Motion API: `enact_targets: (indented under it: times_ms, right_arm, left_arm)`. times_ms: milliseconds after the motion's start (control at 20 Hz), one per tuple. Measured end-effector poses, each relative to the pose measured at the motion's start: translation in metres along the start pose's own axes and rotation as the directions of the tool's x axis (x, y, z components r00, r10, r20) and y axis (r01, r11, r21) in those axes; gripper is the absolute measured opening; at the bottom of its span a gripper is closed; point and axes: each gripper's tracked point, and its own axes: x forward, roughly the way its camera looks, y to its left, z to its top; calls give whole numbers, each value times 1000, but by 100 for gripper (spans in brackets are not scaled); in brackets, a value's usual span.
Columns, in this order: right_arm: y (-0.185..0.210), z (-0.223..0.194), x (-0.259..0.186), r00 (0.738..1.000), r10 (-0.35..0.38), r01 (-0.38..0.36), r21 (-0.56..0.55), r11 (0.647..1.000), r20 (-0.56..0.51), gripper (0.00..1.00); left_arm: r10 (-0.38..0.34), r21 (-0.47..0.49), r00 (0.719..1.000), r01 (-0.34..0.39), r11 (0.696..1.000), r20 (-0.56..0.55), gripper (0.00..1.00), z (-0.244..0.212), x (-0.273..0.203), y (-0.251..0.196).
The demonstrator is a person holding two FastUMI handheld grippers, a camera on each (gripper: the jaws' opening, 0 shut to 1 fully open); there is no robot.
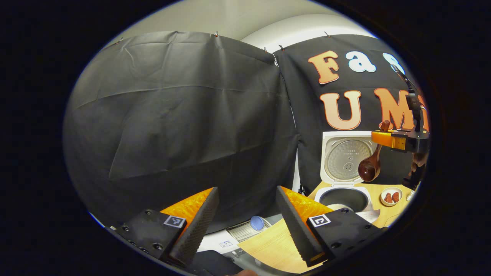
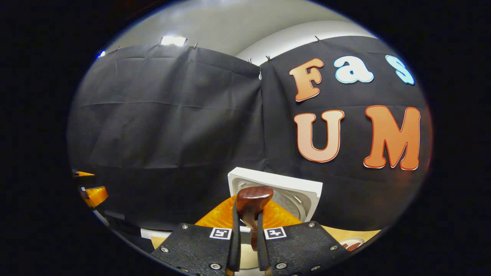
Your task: Close the left gripper, press the button to open the rice cooker; take a wooden spoon from the chopstick holder with the right hand, scoop a spoonful of rice and pour it into the rice cooker, then put the wooden spoon back into the chopstick holder.
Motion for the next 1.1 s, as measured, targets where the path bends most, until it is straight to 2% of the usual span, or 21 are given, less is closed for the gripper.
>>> enact_targets:
  times_ms: [350, 400, 550, 700, 900, 1000, 1100]
  right_arm:
    - [-40, 7, -35, 998, -58, 63, 205, 977, -31, 17]
    - [-47, 7, -46, 997, -67, 74, 219, 973, -39, 17]
    - [-70, 10, -79, 993, -105, 114, 253, 961, -48, 17]
    - [-98, 8, -119, 983, -171, 182, 263, 947, -63, 17]
    - [-136, -6, -178, 956, -278, 294, 254, 921, -98, 17]
    - [-154, -16, -205, 929, -347, 368, 243, 897, -127, 17]
    - [-172, -30, -238, 898, -409, 438, 243, 865, -162, 17]
  left_arm:
    - [-61, 23, 998, 61, 998, 11, 100, 9, -2, -30]
    - [-75, 28, 997, 74, 997, 13, 97, 12, -1, -38]
    - [-129, 29, 992, 129, 991, 8, 97, 13, -5, -62]
    - [-193, 35, 981, 192, 981, 5, 97, 16, -9, -91]
    - [-284, 56, 959, 284, 957, 1, 97, 17, -18, -135]
    - [-332, 63, 943, 332, 941, -2, 100, 20, -21, -158]
    - [-373, 73, 928, 372, 925, -2, 97, 22, -28, -178]
